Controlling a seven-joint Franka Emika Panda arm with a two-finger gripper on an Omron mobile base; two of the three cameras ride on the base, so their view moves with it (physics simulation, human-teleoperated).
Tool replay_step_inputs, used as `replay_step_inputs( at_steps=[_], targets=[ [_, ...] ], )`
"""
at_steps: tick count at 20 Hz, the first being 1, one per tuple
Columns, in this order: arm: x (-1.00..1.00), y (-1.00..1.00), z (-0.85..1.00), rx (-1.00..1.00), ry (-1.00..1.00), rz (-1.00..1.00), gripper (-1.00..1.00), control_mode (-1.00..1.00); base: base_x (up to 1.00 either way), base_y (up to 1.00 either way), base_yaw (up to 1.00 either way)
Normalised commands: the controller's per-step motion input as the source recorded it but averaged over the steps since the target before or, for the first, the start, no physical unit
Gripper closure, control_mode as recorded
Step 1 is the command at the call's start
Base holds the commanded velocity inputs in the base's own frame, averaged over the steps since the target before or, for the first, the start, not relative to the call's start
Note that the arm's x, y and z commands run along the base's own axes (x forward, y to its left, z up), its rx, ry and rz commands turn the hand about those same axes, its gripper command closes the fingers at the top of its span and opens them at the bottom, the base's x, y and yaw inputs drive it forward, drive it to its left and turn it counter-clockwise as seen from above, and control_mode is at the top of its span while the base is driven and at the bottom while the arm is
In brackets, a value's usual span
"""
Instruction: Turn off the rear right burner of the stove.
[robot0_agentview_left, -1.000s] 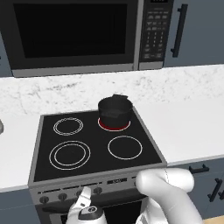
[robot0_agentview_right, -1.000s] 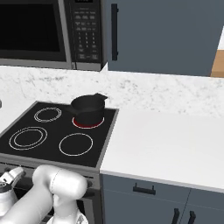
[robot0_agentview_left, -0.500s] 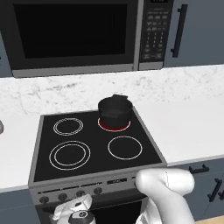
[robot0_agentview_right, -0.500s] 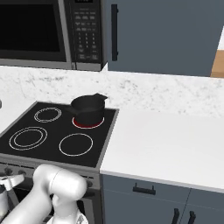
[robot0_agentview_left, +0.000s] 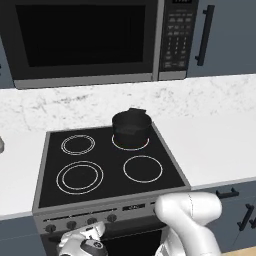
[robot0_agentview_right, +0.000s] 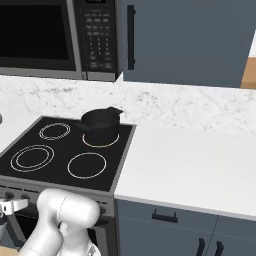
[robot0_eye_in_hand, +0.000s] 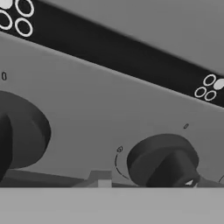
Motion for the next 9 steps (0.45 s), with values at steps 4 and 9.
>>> replay_step_inputs(
  at_steps=[4, 9],
  targets=[
    [0.81, -0.1, 0.0, 0.68, 0.0, -0.34, 1.0, -1.0, 0.0, 0.0, 0.0],
    [0.09, -0.03, 0.02, 0.18, 0.02, -0.1, 1.0, -1.0, 0.0, 0.0, 0.0]
  ],
)
